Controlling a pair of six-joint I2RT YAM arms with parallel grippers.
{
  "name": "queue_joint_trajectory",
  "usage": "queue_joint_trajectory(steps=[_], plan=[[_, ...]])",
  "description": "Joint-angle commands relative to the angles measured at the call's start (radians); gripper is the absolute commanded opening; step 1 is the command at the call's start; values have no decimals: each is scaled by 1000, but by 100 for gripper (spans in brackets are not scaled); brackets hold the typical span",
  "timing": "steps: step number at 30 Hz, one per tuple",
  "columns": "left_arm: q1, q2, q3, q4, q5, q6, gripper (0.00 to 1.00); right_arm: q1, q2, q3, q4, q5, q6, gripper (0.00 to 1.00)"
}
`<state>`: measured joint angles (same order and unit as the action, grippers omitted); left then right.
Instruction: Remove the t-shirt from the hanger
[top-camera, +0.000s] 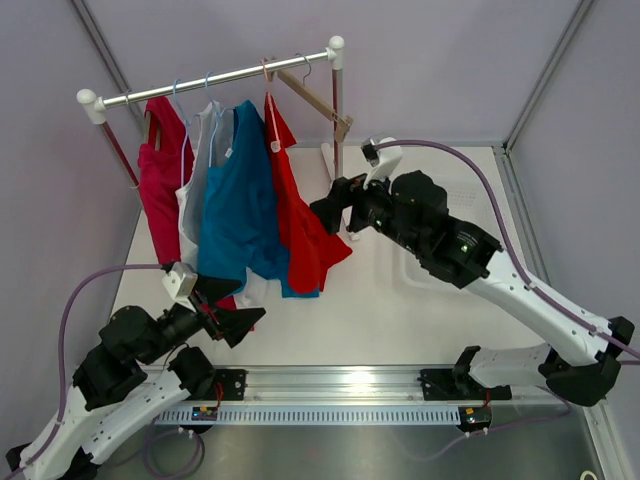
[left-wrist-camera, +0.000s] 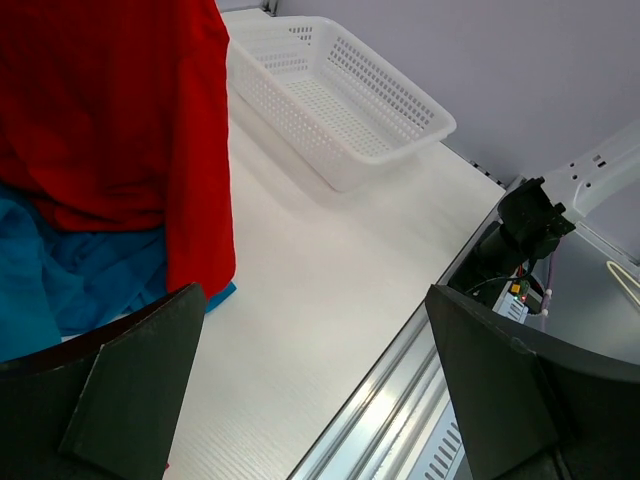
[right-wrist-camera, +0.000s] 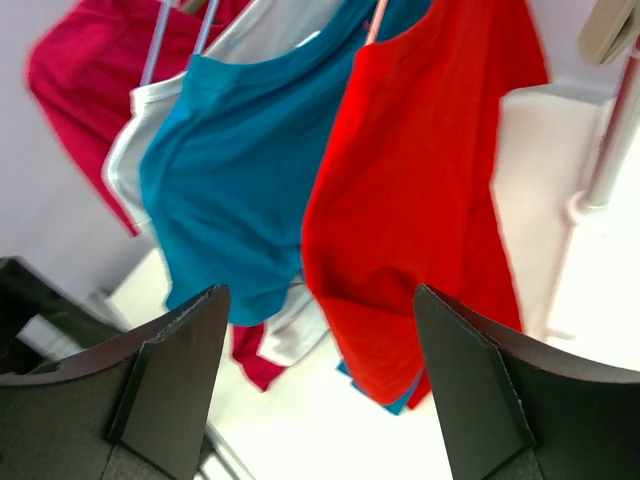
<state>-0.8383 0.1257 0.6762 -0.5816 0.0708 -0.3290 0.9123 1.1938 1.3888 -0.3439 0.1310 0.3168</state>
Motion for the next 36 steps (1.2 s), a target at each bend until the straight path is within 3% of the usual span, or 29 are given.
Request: queue_joint_trajectory(steps=[1, 13, 16, 24, 28, 36], plan=[[5, -18, -4, 40, 15, 18, 99, 48, 73, 136, -69, 222, -110, 83], [8, -9, -12, 28, -35, -2, 99, 83, 358, 484, -217, 384, -182, 81], [10, -11, -12, 25, -42, -5, 99, 83, 440, 579, -239, 444, -222, 76], [11, 20, -7, 5, -114, -16, 99, 83, 624, 769, -254, 368, -268, 71], [13, 23, -6, -1, -121, -18, 99, 85, 710, 838, -277, 380, -278, 68], [15, 26, -9, 2, -118, -19, 99, 85, 767, 862, -254, 443, -305, 53]])
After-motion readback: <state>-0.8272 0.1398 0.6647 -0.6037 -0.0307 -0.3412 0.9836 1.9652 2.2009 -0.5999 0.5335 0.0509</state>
